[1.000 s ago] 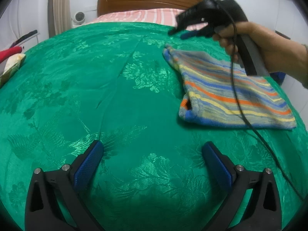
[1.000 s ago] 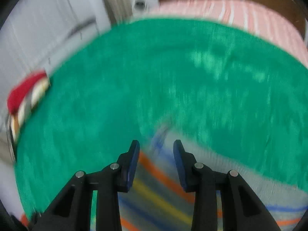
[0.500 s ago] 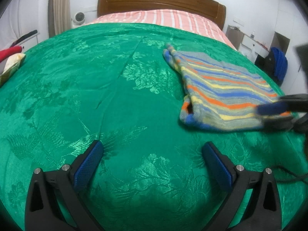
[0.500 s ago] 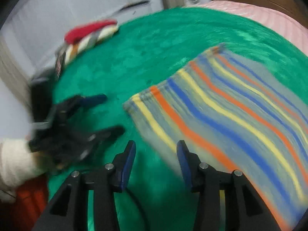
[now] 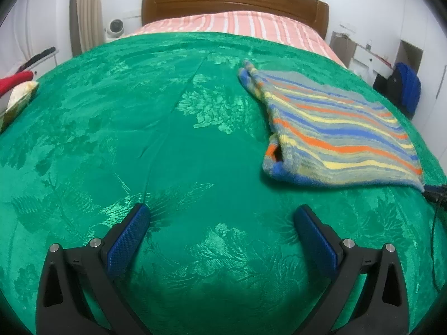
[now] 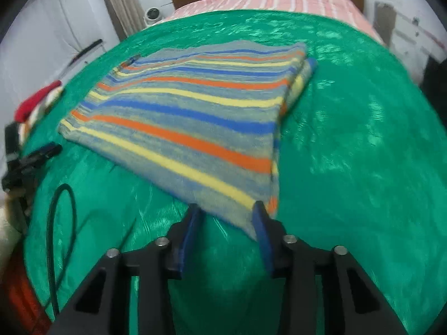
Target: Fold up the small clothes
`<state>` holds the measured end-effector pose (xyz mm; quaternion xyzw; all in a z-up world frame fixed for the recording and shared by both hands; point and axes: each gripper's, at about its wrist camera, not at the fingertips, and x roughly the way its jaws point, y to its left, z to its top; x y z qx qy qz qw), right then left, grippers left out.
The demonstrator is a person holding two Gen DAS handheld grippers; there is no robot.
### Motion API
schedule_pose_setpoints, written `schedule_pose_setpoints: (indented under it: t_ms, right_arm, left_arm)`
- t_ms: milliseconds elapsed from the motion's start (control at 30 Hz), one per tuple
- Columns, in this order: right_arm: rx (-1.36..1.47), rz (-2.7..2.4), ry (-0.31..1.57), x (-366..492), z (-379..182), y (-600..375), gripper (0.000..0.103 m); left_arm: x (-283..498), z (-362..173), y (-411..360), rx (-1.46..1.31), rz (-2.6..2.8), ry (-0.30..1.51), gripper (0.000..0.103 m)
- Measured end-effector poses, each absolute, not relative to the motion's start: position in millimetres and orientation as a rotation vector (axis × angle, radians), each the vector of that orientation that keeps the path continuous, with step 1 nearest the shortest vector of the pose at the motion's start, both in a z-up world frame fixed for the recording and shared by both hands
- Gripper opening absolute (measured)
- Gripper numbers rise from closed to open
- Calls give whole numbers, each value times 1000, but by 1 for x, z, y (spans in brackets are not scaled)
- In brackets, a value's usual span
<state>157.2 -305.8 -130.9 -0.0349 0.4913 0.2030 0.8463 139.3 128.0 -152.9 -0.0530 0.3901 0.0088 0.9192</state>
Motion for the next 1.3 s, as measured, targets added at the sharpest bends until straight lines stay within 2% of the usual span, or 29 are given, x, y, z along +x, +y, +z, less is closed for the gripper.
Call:
schedule_pose_setpoints:
  t_ms: [367, 433, 933, 1067, 1167, 1200, 1267, 1300]
  right_arm:
    - [-16, 374, 1015, 149, -128, -324, 38]
    - [-6, 349, 1034, 147, -131, -327, 46]
    - [61, 314, 1017, 117, -119, -345, 47]
    - [125, 337, 960, 90, -96, -369, 53]
    - [170, 332, 942, 91, -88, -396, 54]
    - [190, 321, 940, 97, -87, -407, 54]
    - [234, 299, 933, 106, -83, -423, 54]
    - [273, 298, 928, 113, -81, -432, 54]
  left_arm:
    - [141, -153, 125, -96, 29, 807, 103]
    - [141, -153, 124, -95, 30, 807, 103]
    - [136, -141, 115, -25, 122, 843, 101]
    - [118, -104, 66, 29, -27, 760, 100]
    - [129, -92, -30, 183, -270, 774, 100]
    - [133, -94, -61, 230, -346, 783, 98]
    - [141, -103, -115, 295, -473, 797, 82]
    - [151, -114, -150, 337, -535, 822, 81]
